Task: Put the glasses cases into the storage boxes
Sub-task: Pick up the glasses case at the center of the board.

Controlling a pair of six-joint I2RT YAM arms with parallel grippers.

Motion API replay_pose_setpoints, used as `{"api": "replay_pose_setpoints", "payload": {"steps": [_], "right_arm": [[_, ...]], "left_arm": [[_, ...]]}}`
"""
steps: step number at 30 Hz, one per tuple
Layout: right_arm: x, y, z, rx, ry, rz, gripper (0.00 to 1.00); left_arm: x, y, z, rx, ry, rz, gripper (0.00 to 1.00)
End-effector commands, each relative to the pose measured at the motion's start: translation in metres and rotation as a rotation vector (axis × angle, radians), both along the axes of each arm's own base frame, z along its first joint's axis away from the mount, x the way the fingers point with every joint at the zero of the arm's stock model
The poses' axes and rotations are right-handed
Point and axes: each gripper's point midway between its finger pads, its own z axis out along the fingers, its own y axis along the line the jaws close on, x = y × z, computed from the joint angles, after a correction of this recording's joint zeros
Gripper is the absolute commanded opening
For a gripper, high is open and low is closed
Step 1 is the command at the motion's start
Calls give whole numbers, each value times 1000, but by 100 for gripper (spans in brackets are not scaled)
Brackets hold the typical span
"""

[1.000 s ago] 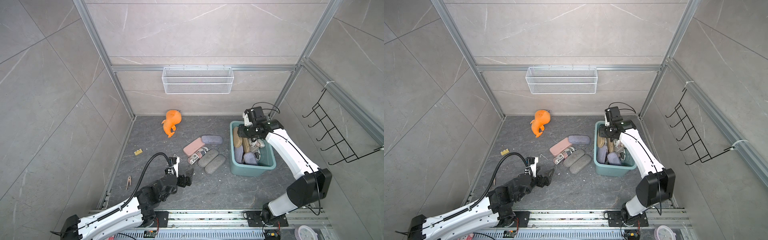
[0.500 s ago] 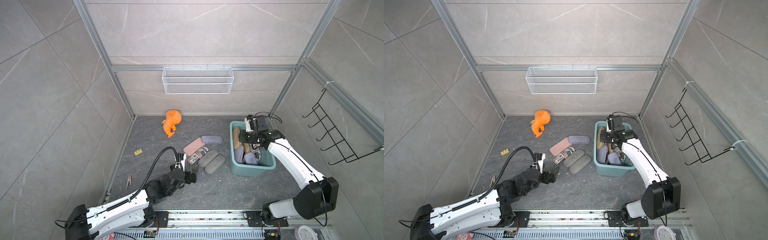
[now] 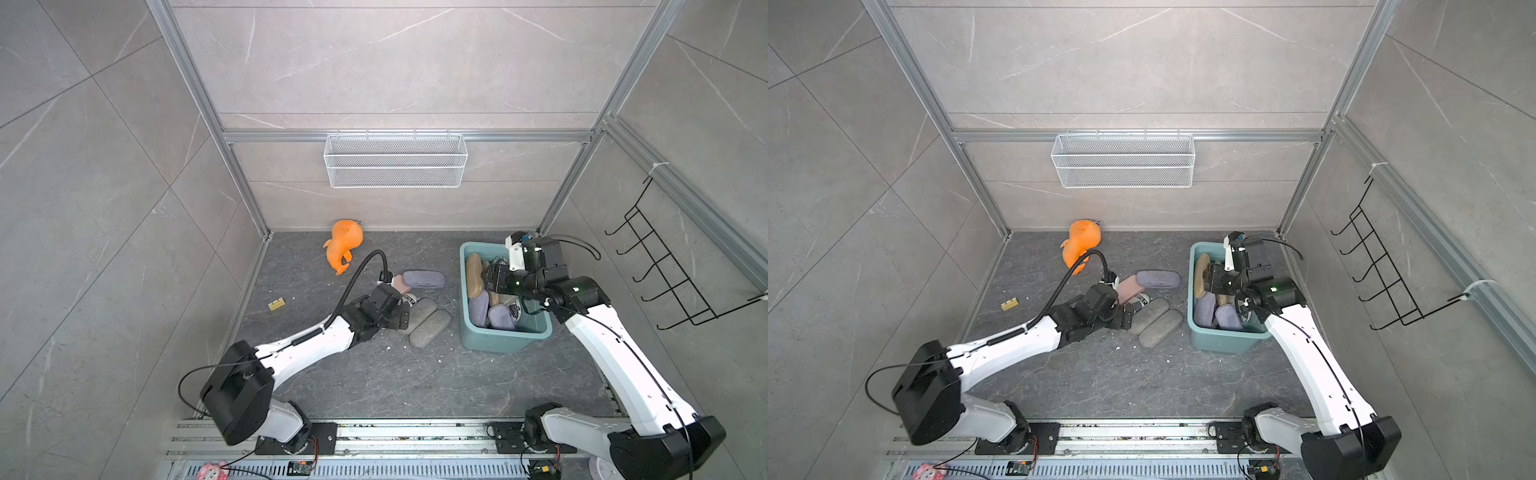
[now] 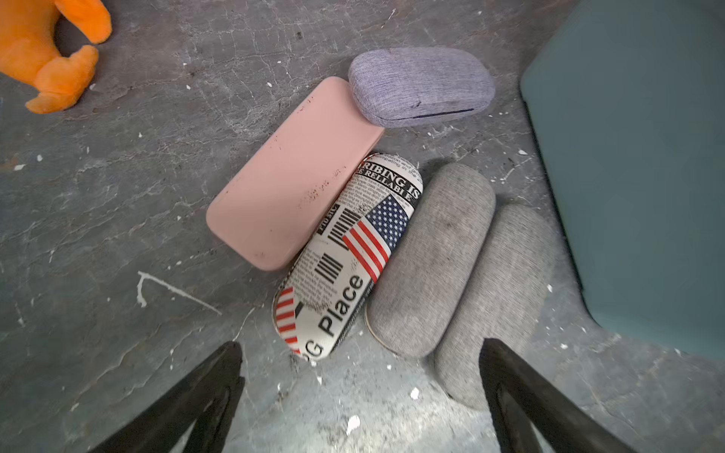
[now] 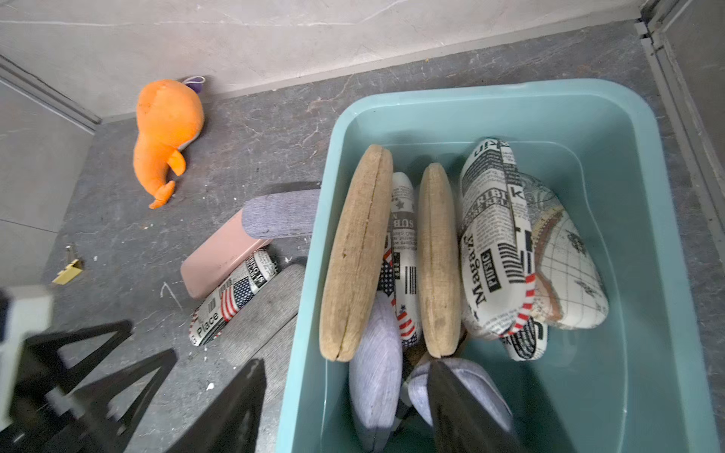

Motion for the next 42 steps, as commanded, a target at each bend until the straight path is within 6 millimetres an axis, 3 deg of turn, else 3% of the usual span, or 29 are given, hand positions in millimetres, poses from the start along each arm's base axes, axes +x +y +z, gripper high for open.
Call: {"api": "replay_pose_setpoints", "payload": {"steps": [1,5,9,13,16,20,29,38,42], "right_arm": [[-17,8,-8,33,37,31,69],[-24,11,-8,49,36,50,70],[-28,12,-6,56,32,57,70],[-27,13,-3,60,25,61,72],[-24,17,-3,70,32,73,72],[-23,16,2,61,17,73,74],[-18,20,2,67,19,81,76],[-16,22,3,76,14,87,77],[-15,24,3,85,13,89,76]], "left_arm": [[11,-1,-16,71,47,-60,94],[44,-3,-12,104,6,-57,93],[77,10,-10,155,11,-34,92],[102,23,-21,220,22,-23,91],[113,21,-41,205,98,-66,91],[111,11,-61,208,157,-147,91],[104,12,-84,219,211,-160,92],[72,14,-86,112,243,-153,89],[64,20,-92,110,255,-138,83]]}}
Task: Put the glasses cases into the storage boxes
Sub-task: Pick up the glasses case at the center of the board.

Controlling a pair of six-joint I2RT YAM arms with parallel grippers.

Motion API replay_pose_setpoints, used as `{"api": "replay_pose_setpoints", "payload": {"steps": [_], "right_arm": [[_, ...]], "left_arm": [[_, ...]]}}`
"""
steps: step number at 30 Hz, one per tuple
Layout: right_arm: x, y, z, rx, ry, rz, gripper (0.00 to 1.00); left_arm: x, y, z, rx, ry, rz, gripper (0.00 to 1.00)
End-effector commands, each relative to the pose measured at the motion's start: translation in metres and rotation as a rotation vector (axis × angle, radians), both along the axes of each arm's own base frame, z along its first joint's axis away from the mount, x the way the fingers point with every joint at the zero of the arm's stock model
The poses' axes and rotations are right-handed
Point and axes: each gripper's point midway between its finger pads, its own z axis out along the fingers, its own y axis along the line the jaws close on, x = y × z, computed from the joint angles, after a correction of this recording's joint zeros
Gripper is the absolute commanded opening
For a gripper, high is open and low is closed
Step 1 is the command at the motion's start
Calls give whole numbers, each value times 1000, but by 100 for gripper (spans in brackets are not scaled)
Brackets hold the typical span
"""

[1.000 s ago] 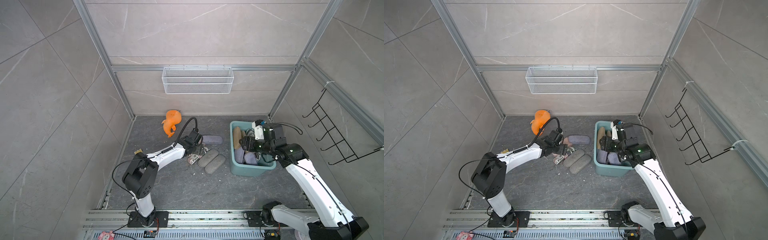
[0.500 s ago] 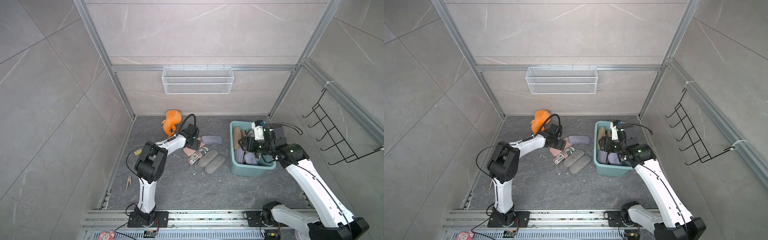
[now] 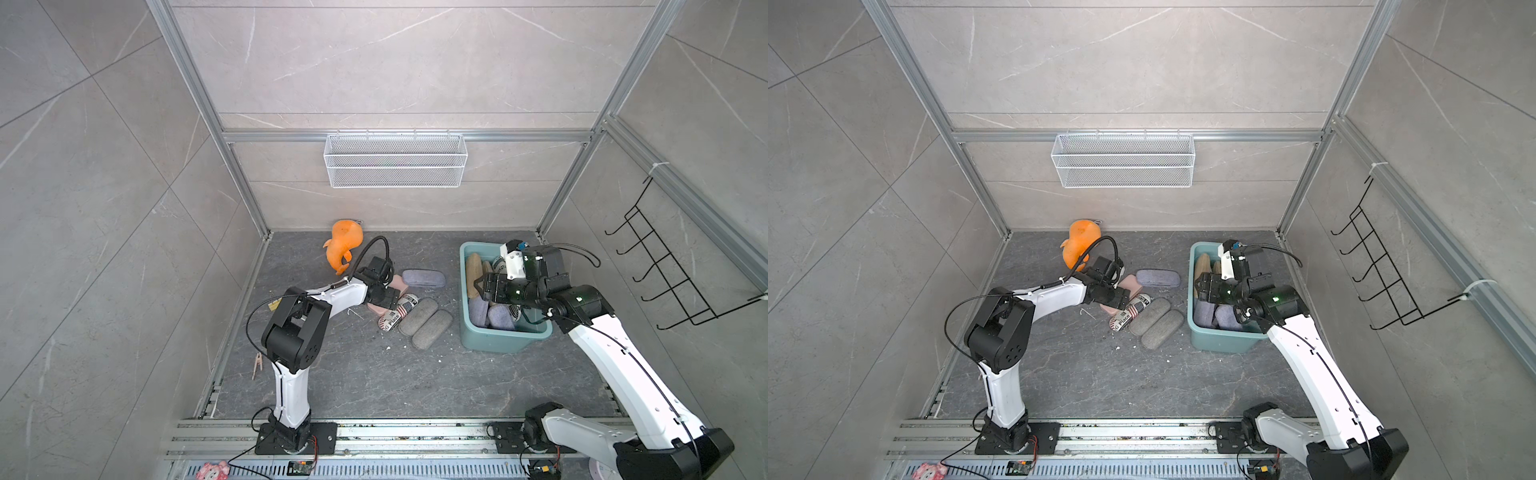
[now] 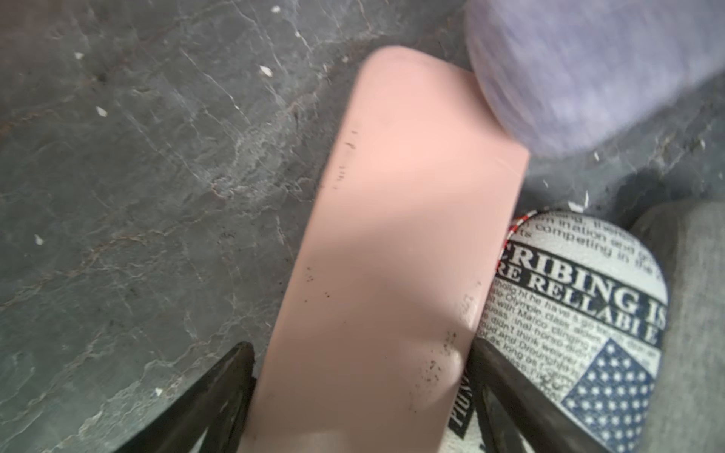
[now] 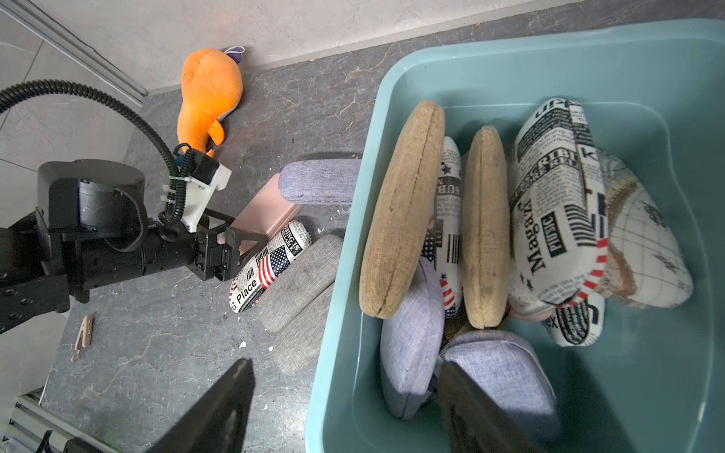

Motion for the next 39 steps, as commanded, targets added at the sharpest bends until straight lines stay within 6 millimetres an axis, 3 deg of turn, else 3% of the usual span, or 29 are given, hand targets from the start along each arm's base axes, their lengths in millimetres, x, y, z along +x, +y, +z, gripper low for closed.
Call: {"api": "replay_pose_setpoints", "payload": {"steps": [1,10,16,20,23,30,39], "right_arm": [[3,7,13,35,-29,6,76],[3,14,14,52,-35,15,75],[6,23,17,55,-40,39,74],[7,27,19,52,-47,50,74],[9,29,20,50,-52,54,74],[7,29,18,40,-53,55,75],[6,35,21,33,-50,61,76]], "left_arm": [[-21,5,-6,-8,61,13,82],[-30,32,0,43,35,138,70],[-63,54,4,13,72,243,70],[-89,66,-1,3,117,272,77],[-98,71,3,2,117,272,87],[-94,74,22,7,82,277,99],[-80,58,-6,24,149,262,97]]}}
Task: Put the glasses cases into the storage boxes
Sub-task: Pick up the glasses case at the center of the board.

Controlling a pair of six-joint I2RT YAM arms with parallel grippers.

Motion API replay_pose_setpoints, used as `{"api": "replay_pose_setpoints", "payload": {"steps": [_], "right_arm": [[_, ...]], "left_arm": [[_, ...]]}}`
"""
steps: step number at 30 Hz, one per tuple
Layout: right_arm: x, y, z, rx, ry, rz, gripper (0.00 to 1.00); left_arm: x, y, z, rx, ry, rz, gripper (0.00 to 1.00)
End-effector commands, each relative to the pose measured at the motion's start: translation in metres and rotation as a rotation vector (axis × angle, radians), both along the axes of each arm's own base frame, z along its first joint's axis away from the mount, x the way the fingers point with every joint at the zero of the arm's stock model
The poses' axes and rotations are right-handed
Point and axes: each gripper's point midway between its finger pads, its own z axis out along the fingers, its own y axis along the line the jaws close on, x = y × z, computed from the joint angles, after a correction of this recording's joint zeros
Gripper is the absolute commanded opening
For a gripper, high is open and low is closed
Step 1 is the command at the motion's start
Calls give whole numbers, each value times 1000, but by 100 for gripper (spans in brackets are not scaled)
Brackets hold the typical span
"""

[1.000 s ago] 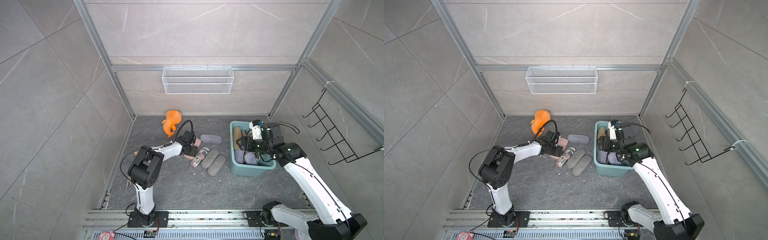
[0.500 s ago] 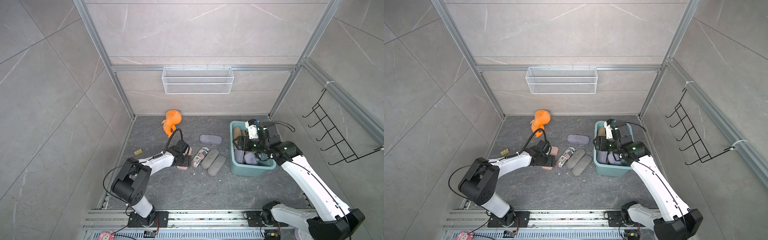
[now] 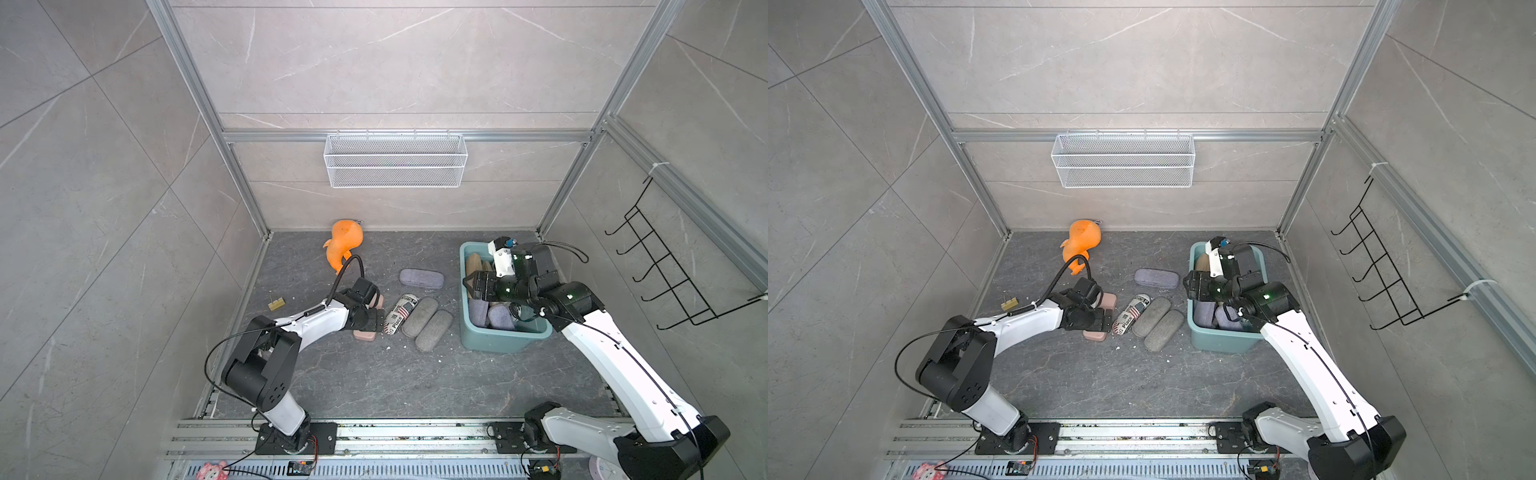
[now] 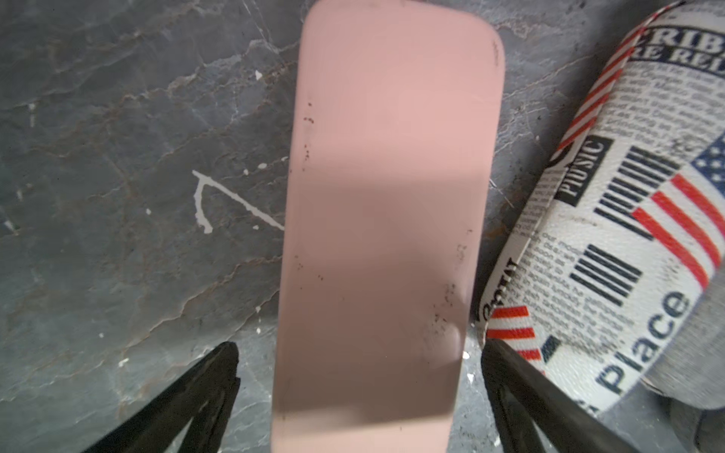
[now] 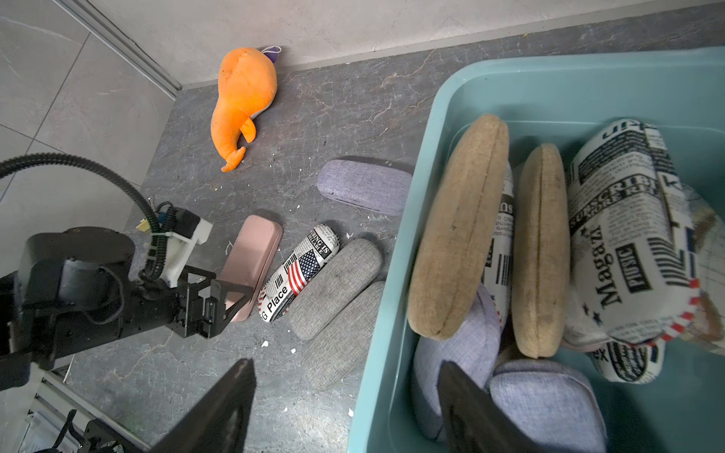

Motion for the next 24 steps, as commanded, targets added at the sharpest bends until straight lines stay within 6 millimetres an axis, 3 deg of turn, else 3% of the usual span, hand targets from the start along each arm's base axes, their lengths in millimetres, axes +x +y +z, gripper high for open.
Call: {"api": "replay_pose_setpoints", "payload": {"steps": [1,6,11,14,21,24], "right_arm": [[4,4,11,9,-19,-11,76],[3,14,8,1,-12,12,74],[3,19,9,-10,-15,21,71],[3,26,15,3,-29,32,70],[-2,59,35,93,-107,95,69],[-5,70,43,143,-155,115,69]], "left_arm": [[4,-6,-8,-1,26,-5,95],[-1,1,-21,26,51,23,81],[-7,6,-14,25,23,32,64],[-7,3,12,-39,-55,25,63],[-15,-17,108,-356,-381,-40,61],[-24,-19,130,-465,-478,-51,60]]}}
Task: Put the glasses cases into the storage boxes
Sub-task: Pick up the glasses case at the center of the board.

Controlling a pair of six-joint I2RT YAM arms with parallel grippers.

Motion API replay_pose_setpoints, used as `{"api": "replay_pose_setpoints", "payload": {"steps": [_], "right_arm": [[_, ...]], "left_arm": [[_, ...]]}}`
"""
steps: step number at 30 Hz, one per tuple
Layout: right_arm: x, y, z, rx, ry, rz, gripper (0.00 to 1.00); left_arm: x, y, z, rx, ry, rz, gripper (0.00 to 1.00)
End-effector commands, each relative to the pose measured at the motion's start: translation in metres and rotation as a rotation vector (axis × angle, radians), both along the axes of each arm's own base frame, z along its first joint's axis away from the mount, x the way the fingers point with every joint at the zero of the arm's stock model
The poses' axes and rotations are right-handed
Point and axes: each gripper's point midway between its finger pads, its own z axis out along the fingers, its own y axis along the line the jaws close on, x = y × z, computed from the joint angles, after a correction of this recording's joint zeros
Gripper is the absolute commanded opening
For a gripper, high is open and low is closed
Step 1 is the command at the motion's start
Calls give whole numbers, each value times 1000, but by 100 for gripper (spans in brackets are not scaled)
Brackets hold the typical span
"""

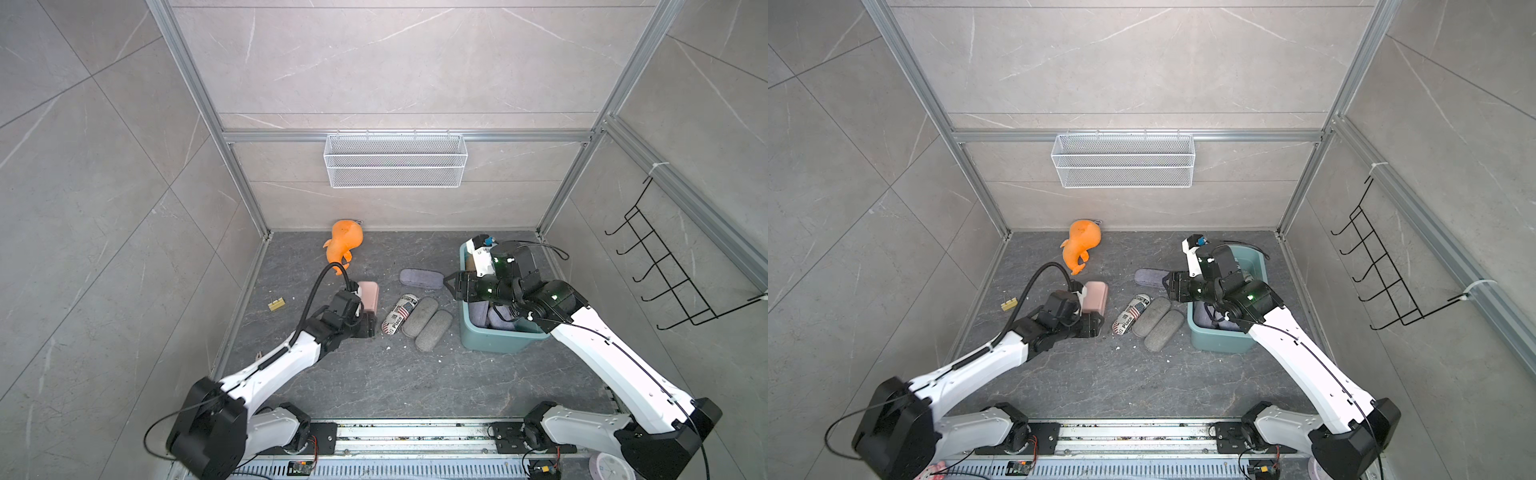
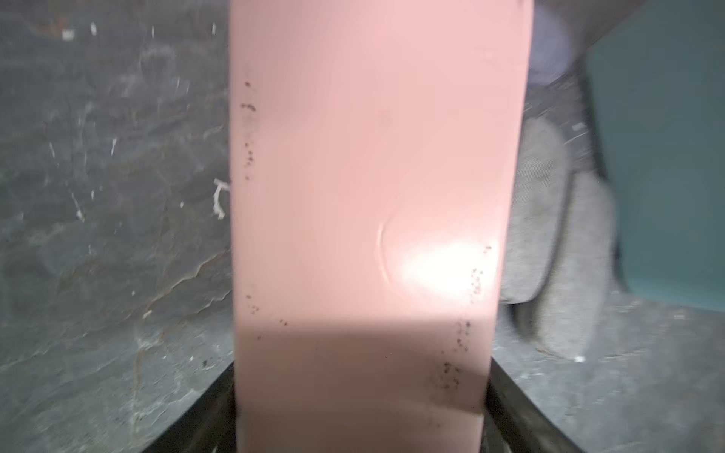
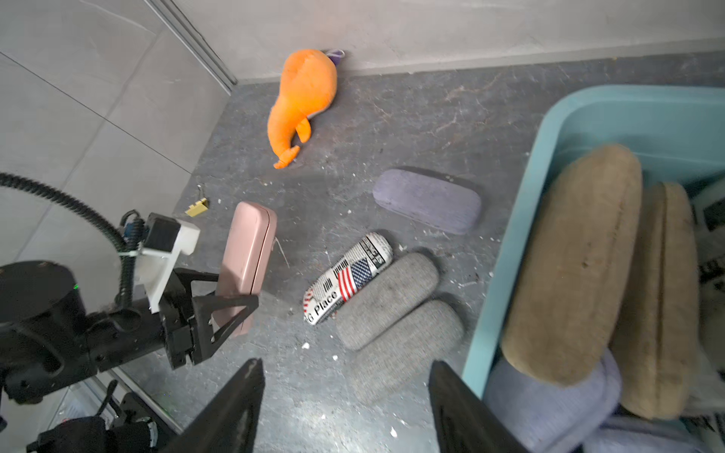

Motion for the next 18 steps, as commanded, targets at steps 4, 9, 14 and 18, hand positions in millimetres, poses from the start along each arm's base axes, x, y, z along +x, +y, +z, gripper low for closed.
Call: {"api": "replay_pose_setpoints", "payload": {"steps": [4,9,14,18], "right_arm": [[0,18,25,144,-108,14,69],[-6,27,16,183,-107,53,69],[-10,36,-3,184,-62,79,70],[-18,57,-5,206,-29,137,73]], "left_arm": [[-5,-16,52,-240,-215,-49,60],[-7,-18,57,-287,-245,-54,60],[-9,-38,71,-359,-283,-117,60],[-8,-61,83,-390,-322,-169,60]]}}
